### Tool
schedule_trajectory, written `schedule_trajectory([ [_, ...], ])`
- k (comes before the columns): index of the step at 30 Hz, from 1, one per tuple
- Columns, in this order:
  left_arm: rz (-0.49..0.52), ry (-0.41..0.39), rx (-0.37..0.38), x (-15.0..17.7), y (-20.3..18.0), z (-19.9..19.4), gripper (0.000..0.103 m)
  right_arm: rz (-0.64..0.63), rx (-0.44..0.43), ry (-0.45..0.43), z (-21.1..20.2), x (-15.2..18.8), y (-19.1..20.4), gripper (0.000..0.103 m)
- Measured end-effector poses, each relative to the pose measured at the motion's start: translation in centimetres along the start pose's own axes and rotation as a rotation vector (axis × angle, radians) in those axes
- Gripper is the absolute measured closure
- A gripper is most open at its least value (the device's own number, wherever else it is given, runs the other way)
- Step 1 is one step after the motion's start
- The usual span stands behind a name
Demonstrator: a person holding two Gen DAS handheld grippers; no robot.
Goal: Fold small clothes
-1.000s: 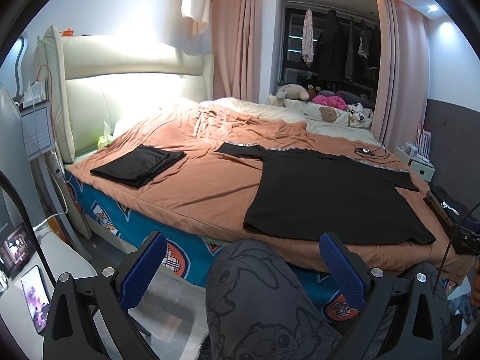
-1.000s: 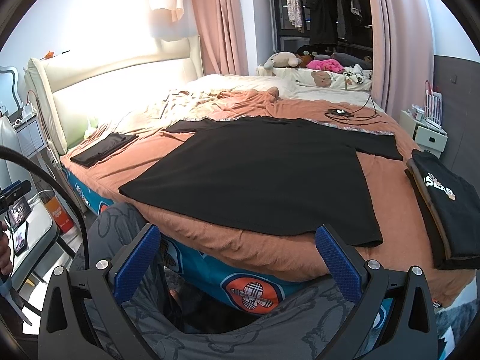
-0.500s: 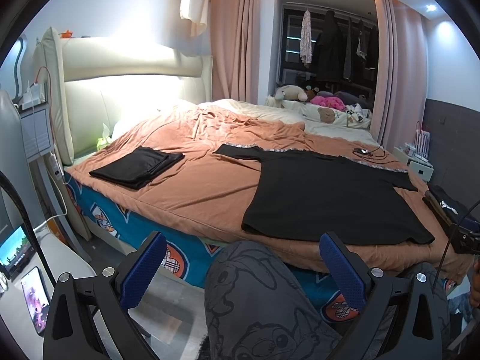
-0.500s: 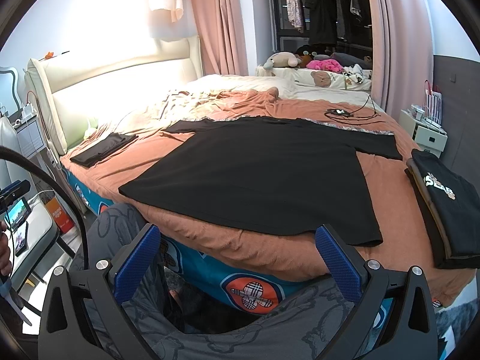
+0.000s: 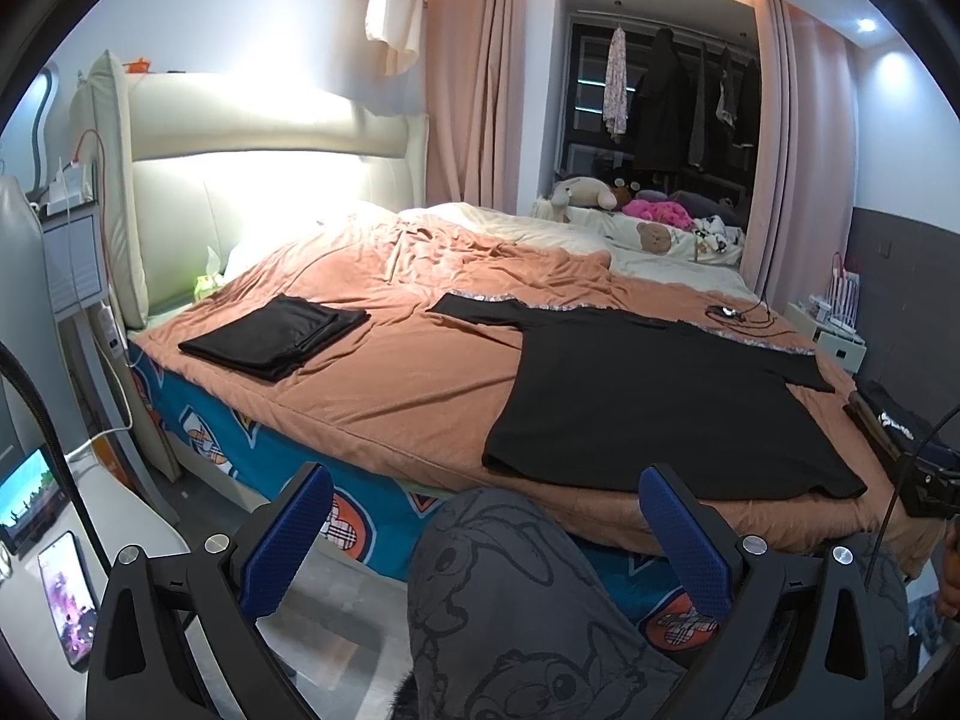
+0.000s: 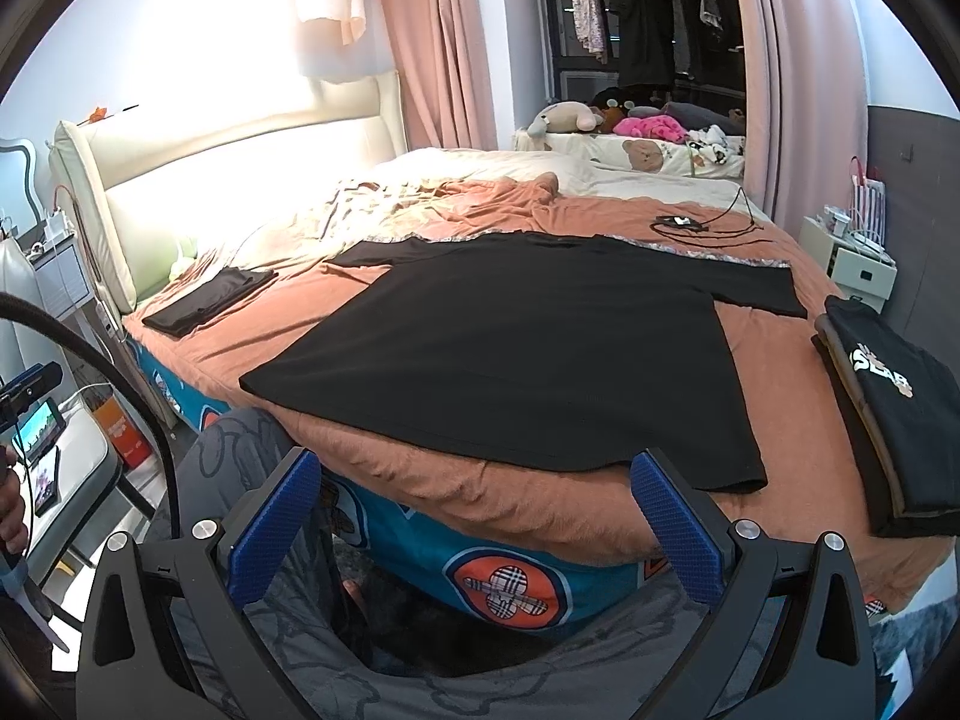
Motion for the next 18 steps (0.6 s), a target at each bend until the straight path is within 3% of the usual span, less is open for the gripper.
schedule_trajectory([
  [18,-0.02,0.008,0.02,0.27,0.47,0.84,0.001,0.041,0.03,0.035,0.07,-0.27,-0.69,0.0],
])
Point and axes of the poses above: each gripper's, at about its wrist camera, not at the fingertips, and z roughly the way its jaws point, y to its left, x to its underside, the point moved 2 cm from there along z, roughly the way its jaws point, and after that the axes turned 8 degrees about x, right-handed, at the moved point
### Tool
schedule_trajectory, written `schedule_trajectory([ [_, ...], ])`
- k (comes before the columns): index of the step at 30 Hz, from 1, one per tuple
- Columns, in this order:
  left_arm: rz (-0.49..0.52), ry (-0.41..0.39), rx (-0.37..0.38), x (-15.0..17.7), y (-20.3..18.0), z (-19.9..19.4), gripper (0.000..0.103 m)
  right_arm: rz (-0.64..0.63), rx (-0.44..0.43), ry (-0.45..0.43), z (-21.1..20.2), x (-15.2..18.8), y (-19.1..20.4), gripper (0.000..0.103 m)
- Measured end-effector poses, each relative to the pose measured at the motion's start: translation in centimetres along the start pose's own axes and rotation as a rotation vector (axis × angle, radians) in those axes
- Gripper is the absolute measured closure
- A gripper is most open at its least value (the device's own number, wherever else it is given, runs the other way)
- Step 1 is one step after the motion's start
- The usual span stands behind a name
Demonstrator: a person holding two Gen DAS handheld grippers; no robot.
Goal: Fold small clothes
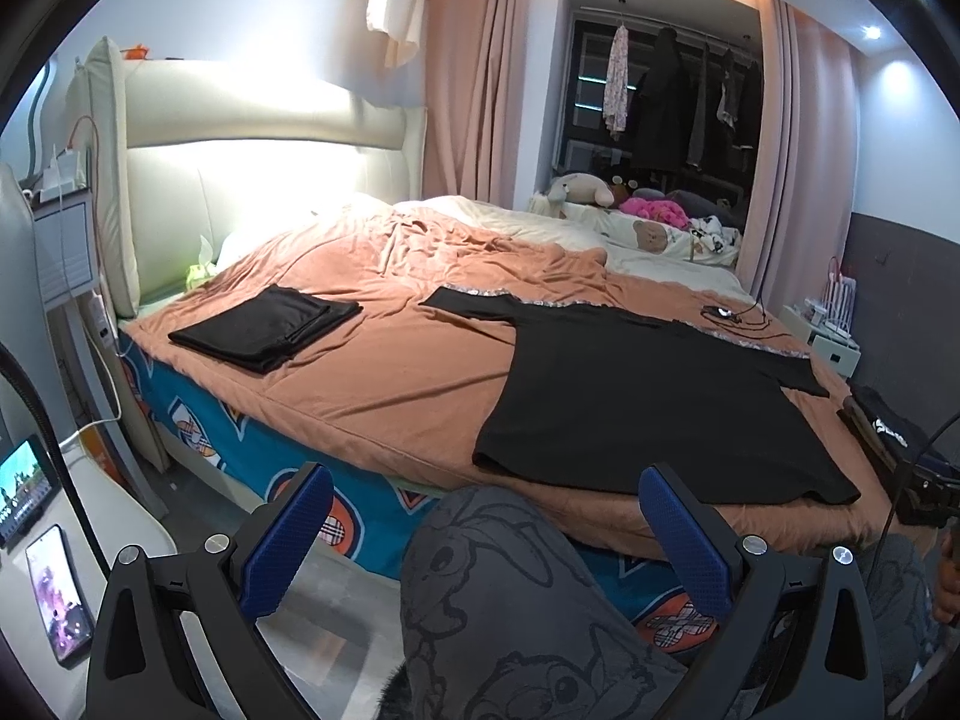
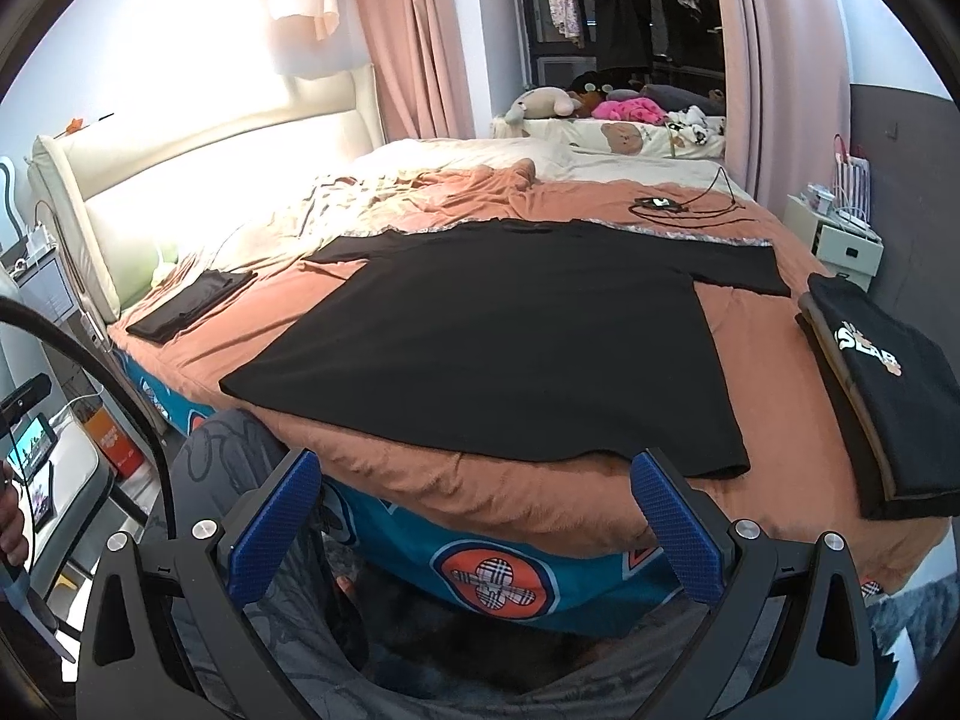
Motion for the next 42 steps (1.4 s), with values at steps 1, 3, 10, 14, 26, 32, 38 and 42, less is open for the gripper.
schedule_trajectory([
  [1,-0.002,-0.002,-0.003,0.0,0.0,0.0,0.001,-0.002,-0.002,-0.001,0.0,-0.1,0.1,0.0],
  [3,-0.004,-0.002,-0.009,-0.2,0.0,0.1,0.001,-0.005,-0.005,-0.008,0.0,-0.2,-0.1,0.0],
  [10,-0.011,0.016,-0.028,-1.5,-0.1,1.2,0.001,-0.019,-0.027,-0.021,0.9,-1.1,-0.4,0.0],
  [14,0.019,0.008,-0.04,-2.8,-0.3,2.0,0.001,0.001,-0.039,-0.029,2.3,-1.8,-1.1,0.0],
  [26,-0.017,0.031,-0.094,-5.8,2.2,8.1,0.001,0.007,-0.031,0.015,9.1,-4.7,-1.5,0.0],
  [32,-0.022,0.064,-0.102,-7.2,3.1,11.4,0.001,-0.012,-0.024,0.057,13.0,-7.1,-1.2,0.0],
  [38,-0.045,0.094,-0.092,-9.1,4.1,15.1,0.002,0.019,-0.021,0.089,16.8,-9.8,-1.1,0.0],
  [42,-0.046,0.121,-0.075,-10.3,4.5,18.0,0.013,0.035,-0.009,0.101,19.4,-11.3,-0.9,0.0],
])
Point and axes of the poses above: each gripper's, at about its wrist camera, not at the fingertips, and z roughly the way its jaws point, y to its left, x to its underside, the point moved 2 cm from there along z, roughly the way its jaws point, and after that the axes turned 8 degrees about x, right-handed, at the moved point
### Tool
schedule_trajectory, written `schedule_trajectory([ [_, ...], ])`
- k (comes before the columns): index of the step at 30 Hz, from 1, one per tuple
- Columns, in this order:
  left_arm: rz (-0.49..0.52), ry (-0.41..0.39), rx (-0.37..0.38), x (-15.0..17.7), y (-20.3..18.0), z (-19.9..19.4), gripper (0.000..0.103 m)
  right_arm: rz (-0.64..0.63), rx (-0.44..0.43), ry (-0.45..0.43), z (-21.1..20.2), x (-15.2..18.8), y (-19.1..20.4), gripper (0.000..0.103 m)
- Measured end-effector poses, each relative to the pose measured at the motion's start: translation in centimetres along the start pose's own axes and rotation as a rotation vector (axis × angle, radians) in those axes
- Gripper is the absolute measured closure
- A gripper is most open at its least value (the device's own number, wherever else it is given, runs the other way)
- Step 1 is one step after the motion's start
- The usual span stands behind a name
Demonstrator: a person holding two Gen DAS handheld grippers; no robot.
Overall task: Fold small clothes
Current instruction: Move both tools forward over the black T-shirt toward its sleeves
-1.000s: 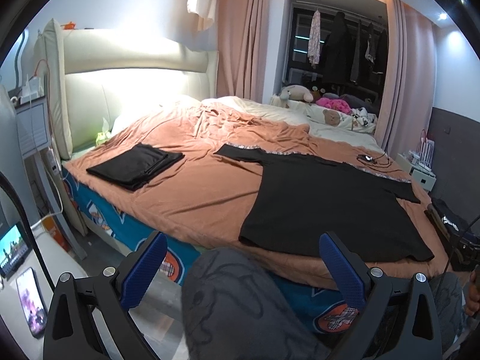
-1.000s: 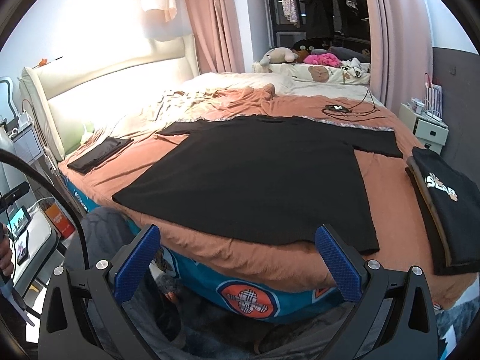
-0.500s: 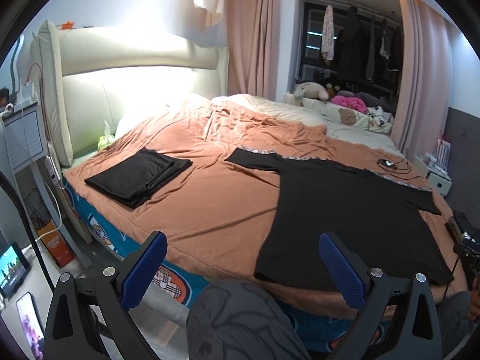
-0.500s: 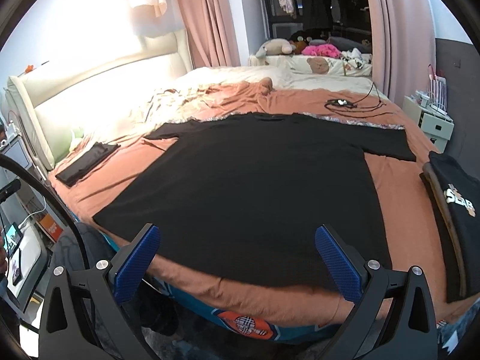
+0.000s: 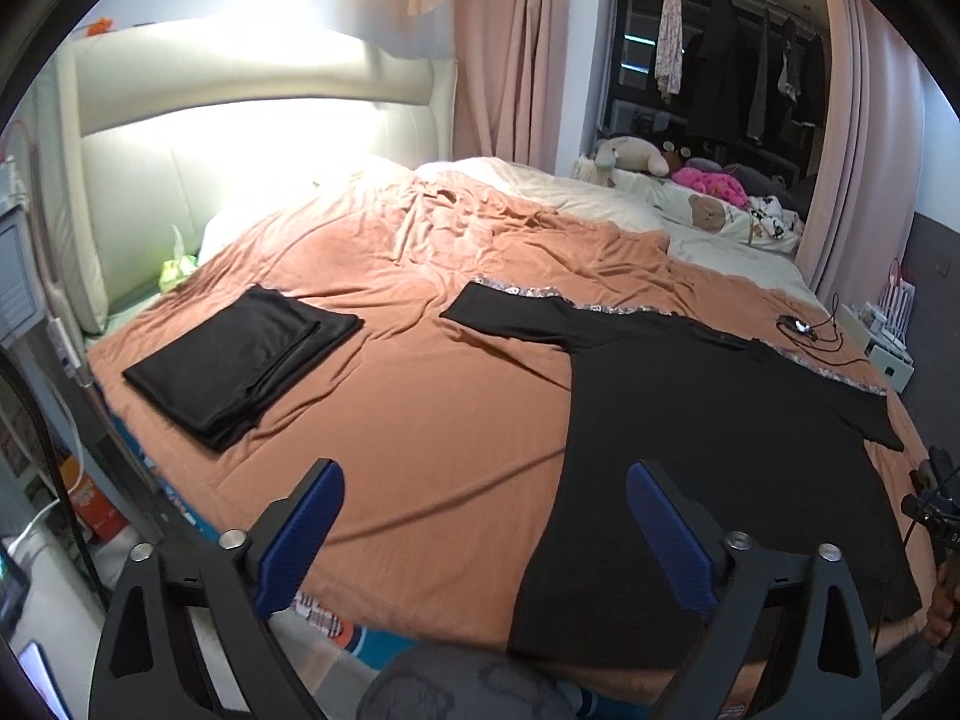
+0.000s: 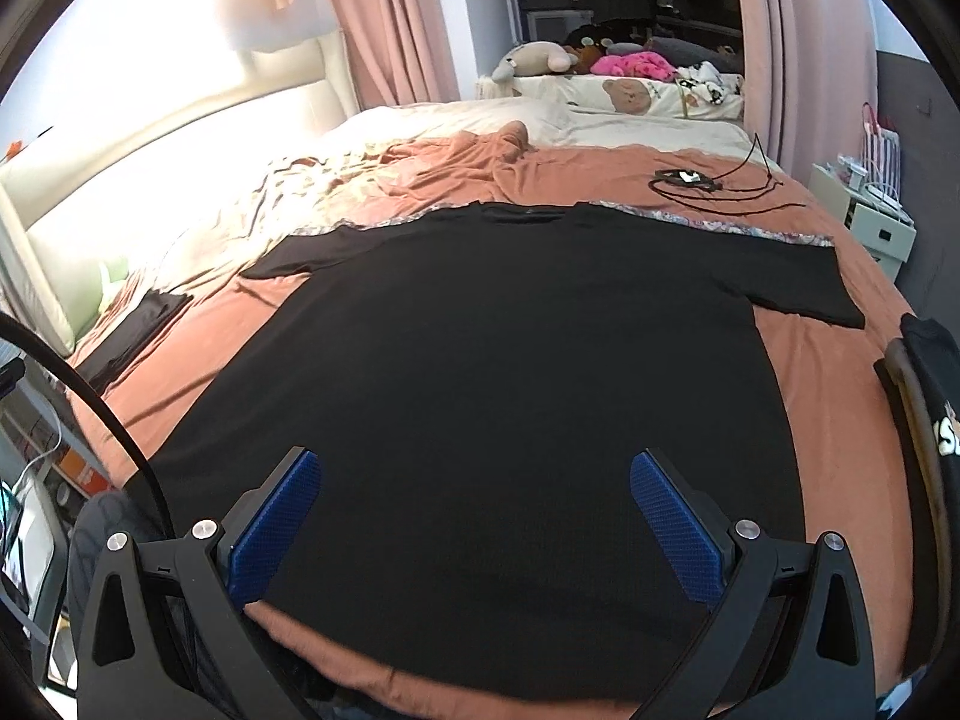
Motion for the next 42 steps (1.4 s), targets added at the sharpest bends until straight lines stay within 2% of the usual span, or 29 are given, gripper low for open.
schedule_trajectory([
  [4,-0.016,0.036,0.028,-1.9,0.4,3.5,0.015,0.014,0.009,0.0,2.2,-1.7,-0.2,0.0],
  [7,-0.019,0.054,0.028,-3.3,0.6,5.7,0.02,0.022,0.013,-0.003,3.9,-2.9,-0.2,0.0],
  [19,0.003,0.111,0.037,-9.8,1.7,14.2,0.024,0.022,0.001,0.007,11.0,-8.2,-0.5,0.0],
  [22,0.002,0.136,0.041,-11.4,2.3,16.8,0.028,0.01,-0.012,0.009,12.7,-9.4,-0.1,0.0],
  [26,0.028,0.176,0.063,-13.4,2.7,20.2,0.034,-0.013,-0.038,0.006,15.0,-11.1,0.7,0.005],
  [30,0.04,0.195,0.073,-15.3,3.3,23.2,0.034,-0.025,-0.055,0.003,17.0,-12.5,1.2,0.008],
  [33,0.035,0.212,0.085,-16.7,4.0,25.6,0.034,-0.032,-0.077,0.017,18.8,-13.5,1.8,0.015],
  [38,-0.002,0.248,0.105,-18.6,5.4,29.3,0.034,-0.05,-0.041,0.025,21.6,-15.1,2.9,0.015],
  [42,-0.012,0.278,0.098,-19.8,6.6,32.6,0.04,-0.026,-0.053,0.039,23.8,-16.4,3.8,0.015],
])
Point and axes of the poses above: each gripper's, at about its wrist camera, not at the fingertips, and z roughly the way its jaws point, y to its left, x to its underside, the point moved 2 cm from there along z, roughly the way its jaws point, and after that the axes turned 8 degrees about x, right-handed, at the moved point
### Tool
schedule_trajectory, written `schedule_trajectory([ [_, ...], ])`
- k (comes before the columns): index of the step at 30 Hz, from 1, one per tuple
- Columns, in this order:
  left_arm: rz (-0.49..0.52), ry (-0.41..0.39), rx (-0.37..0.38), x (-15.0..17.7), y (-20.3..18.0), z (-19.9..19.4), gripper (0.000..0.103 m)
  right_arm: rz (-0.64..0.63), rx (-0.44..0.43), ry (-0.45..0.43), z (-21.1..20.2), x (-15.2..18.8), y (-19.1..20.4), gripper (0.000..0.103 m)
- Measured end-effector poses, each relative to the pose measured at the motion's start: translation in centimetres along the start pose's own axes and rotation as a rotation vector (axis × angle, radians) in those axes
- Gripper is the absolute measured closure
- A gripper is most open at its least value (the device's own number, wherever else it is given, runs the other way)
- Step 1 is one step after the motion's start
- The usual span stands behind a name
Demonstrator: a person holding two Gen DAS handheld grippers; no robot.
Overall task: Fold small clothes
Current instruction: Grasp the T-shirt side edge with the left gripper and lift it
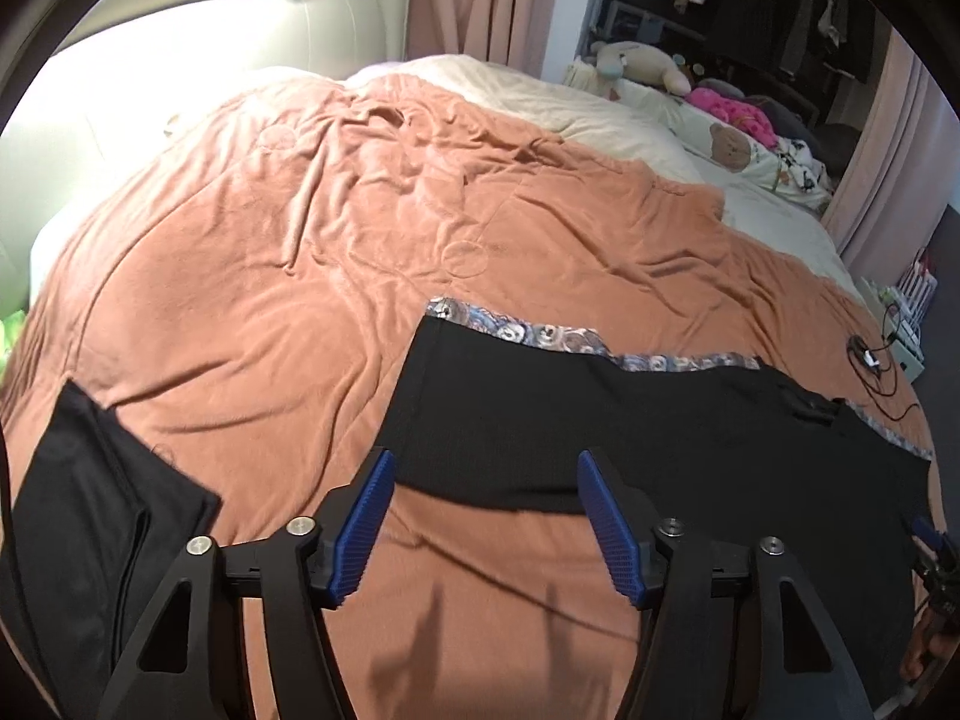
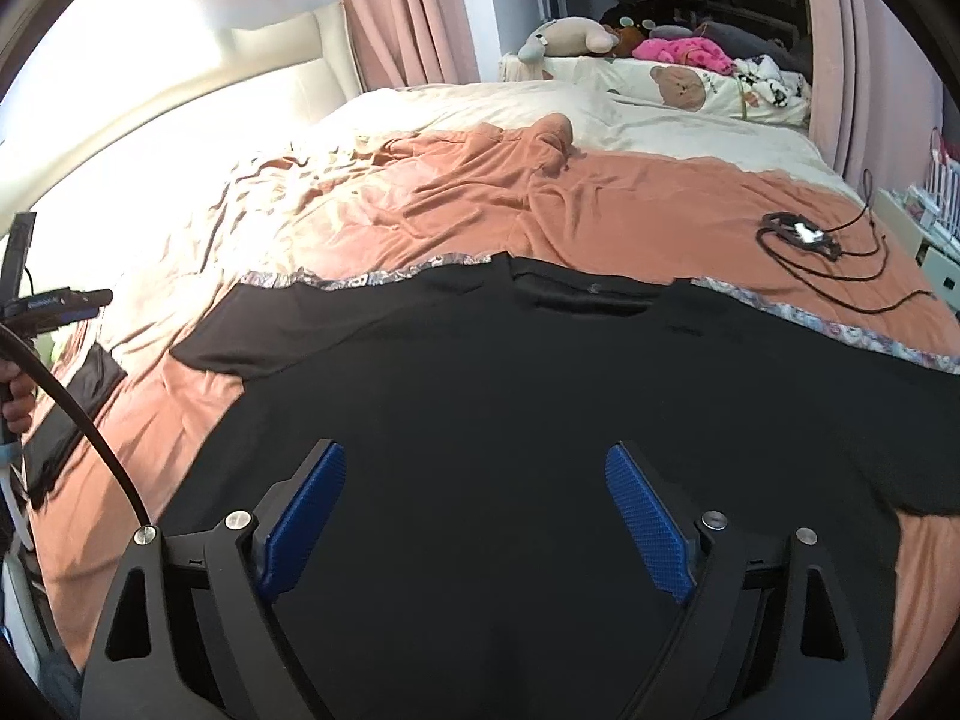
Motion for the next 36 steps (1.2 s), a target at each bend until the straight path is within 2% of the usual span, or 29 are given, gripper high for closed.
schedule_trajectory([
  [8,-0.041,0.073,-0.004,-2.4,2.9,5.9,0.04,0.015,-0.033,0.005,4.2,-3.4,2.9,0.015],
  [15,-0.113,0.148,-0.009,-2.1,6.0,10.5,0.04,0.048,-0.102,0.059,9.5,-6.2,5.9,0.017],
  [17,-0.131,0.158,0.0,-2.2,6.7,11.4,0.04,0.053,-0.105,0.074,11.0,-6.7,6.5,0.025],
  [26,-0.166,0.21,0.008,-2.3,8.6,15.5,0.042,0.157,-0.155,0.177,17.7,-6.9,7.7,0.048],
  [29,-0.185,0.225,0.014,-2.0,9.0,16.7,0.046,0.167,-0.156,0.196,19.2,-6.8,7.8,0.048],
  [31,-0.167,0.216,-0.017,-2.1,9.0,17.0,0.057,0.172,-0.157,0.203,19.7,-6.8,8.1,0.048],
  [33,-0.168,0.214,-0.032,-2.4,9.0,17.0,0.088,0.166,-0.159,0.212,20.3,-6.8,8.5,0.048],
  [36,-0.176,0.198,0.018,-2.9,8.8,16.1,0.094,0.128,-0.16,0.217,20.7,-6.7,9.2,0.048],
])
Point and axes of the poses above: each gripper's, at about its wrist camera, not at the fingertips, and z roughly the way its jaws point, y to its left, x to its underside, the point moved 2 cm from there along z, roughly the way its jaws point, and after that the axes turned 8 degrees about x, right-handed, at the moved point
